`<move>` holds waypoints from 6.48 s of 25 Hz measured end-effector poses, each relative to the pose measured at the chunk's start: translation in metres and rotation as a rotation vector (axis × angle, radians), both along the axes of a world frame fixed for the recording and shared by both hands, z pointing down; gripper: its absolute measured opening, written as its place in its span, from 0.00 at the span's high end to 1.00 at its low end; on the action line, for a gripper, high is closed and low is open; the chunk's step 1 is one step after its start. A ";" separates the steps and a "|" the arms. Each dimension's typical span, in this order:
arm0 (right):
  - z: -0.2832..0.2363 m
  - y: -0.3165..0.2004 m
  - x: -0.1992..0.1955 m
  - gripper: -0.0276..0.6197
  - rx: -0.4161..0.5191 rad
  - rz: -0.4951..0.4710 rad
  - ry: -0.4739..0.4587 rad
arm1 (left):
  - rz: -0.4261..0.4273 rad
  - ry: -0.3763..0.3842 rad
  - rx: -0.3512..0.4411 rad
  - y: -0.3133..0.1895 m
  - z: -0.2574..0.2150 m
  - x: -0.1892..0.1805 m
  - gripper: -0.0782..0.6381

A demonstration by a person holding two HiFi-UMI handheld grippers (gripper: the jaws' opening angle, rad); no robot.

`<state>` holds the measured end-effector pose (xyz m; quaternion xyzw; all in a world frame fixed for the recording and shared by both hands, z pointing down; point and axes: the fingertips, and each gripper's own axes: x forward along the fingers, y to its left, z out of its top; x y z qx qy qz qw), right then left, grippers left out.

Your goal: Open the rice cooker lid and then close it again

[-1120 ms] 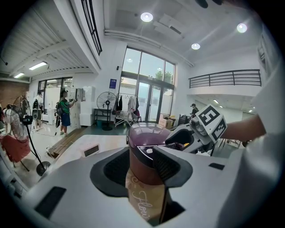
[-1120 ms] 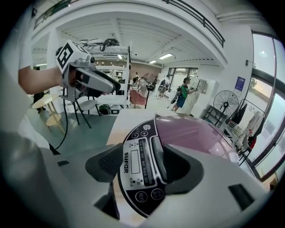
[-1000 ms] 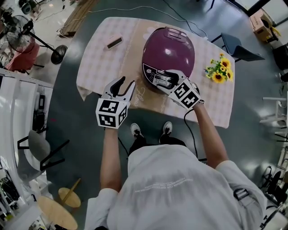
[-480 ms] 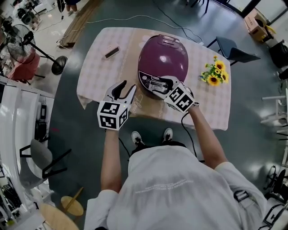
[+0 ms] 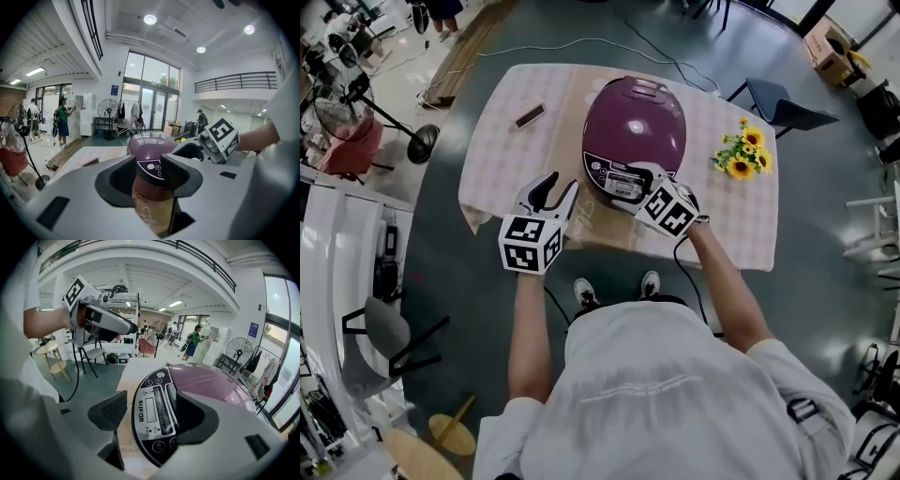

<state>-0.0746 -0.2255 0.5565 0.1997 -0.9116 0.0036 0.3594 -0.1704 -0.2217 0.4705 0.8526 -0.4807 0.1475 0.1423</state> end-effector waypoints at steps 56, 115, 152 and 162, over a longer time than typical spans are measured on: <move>-0.172 -0.048 0.106 0.75 0.295 0.442 -0.443 | 0.125 -0.039 0.196 -0.035 -0.082 0.048 0.65; -0.163 -0.129 0.171 0.77 0.297 0.669 -0.458 | 0.362 -0.247 0.332 -0.211 -0.141 0.071 0.63; -0.118 -0.131 0.207 0.77 0.174 0.706 -0.455 | 0.649 -0.569 0.406 -0.306 -0.153 0.175 0.54; -0.119 -0.098 0.198 0.77 0.186 0.738 -0.430 | 0.663 -0.494 0.441 -0.271 -0.153 0.166 0.54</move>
